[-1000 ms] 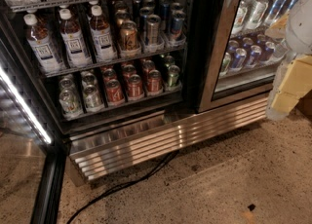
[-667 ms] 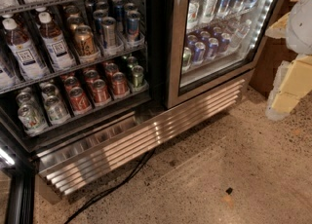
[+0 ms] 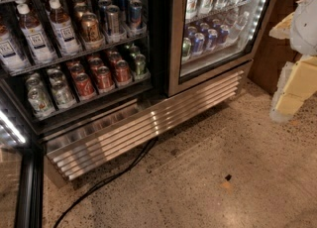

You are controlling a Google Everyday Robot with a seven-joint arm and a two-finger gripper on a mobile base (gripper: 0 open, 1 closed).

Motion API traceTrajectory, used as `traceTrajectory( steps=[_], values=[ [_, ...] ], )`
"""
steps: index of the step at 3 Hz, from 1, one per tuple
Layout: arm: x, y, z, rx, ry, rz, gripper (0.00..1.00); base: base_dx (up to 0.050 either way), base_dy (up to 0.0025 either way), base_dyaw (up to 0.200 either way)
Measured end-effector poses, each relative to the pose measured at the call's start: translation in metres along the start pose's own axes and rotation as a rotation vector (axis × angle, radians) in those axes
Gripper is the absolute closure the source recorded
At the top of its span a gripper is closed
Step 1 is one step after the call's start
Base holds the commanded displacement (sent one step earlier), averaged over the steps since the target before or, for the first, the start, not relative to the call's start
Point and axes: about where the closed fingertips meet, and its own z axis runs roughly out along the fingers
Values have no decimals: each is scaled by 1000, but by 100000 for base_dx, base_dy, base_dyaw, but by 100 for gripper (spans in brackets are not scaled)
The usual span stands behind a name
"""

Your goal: Close left fridge door

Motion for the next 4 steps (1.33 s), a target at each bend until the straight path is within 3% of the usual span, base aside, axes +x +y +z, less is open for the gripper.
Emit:
traceTrajectory(
  steps=[4],
  values=[
    [0, 0, 0, 0, 0, 0, 0, -4901, 2, -15]
  ],
)
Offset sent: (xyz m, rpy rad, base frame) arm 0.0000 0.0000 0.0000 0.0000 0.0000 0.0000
